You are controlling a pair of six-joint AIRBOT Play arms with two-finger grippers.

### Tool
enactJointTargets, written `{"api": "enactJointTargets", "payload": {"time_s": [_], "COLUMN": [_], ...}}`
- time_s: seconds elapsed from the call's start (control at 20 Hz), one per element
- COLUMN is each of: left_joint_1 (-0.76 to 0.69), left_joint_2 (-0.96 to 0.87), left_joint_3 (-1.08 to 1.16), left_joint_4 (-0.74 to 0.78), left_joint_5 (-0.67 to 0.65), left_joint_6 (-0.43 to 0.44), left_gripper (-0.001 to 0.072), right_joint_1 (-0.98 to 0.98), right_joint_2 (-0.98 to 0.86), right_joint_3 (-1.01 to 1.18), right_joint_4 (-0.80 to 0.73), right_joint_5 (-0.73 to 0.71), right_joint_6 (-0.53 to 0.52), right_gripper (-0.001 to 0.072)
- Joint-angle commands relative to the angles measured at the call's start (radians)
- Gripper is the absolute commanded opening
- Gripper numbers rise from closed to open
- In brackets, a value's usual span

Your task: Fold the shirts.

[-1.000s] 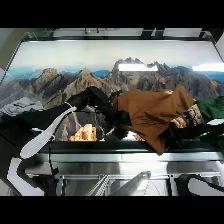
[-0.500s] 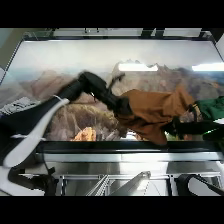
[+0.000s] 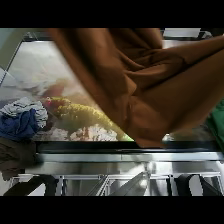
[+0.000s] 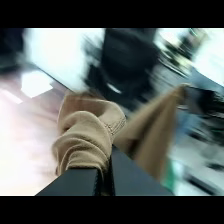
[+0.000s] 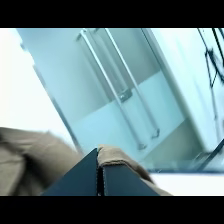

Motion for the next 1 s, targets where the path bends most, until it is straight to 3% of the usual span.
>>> {"api": "enactJointTargets", "payload": {"time_s": [0.0,0.1,0.3,0.45,0.5,0.55,0.6,0.8,0.95], "left_joint_1": [0.150,0.165,0.088,0.021,0.018,0.029,0.051,0.226,0.303], "left_joint_2": [0.151,0.178,0.124,-0.026,-0.079,-0.124,-0.161,-0.268,-0.293], "left_joint_3": [-0.175,-0.402,-0.831,-1.022,-1.045,-1.044,-1.029,-0.902,-0.909], "left_joint_4": [0.023,0.023,0.020,0.020,0.021,0.022,0.023,0.023,0.024], "left_joint_5": [0.035,-0.008,-0.283,-0.467,-0.475,-0.446,-0.393,-0.011,0.068], "left_joint_6": [-0.015,-0.010,0.154,0.186,0.188,0.188,0.187,0.182,0.145], "left_gripper": [0.0022,0.0022,0.0022,0.0019,0.0039,0.0347,0.0720,0.0717,0.0716], "right_joint_1": [0.093,0.229,0.502,0.546,0.533,0.510,0.475,0.275,0.161], "right_joint_2": [-0.044,-0.138,-0.433,-0.692,-0.762,-0.807,-0.829,-0.809,-0.798], "right_joint_3": [0.110,0.110,0.110,0.117,0.130,0.142,0.148,0.148,0.114], "right_joint_4": [-0.124,-0.264,-0.483,-0.499,-0.499,-0.498,-0.500,-0.584,-0.745], "right_joint_5": [-0.127,-0.195,-0.488,-0.595,-0.568,-0.515,-0.456,-0.190,0.000], "right_joint_6": [-0.020,-0.024,-0.104,-0.103,-0.103,-0.090,-0.043,0.119,0.244], "right_gripper": [0.0022,0.0022,0.0022,0.0023,0.0126,0.0434,0.0505,0.0504,0.0499]}}
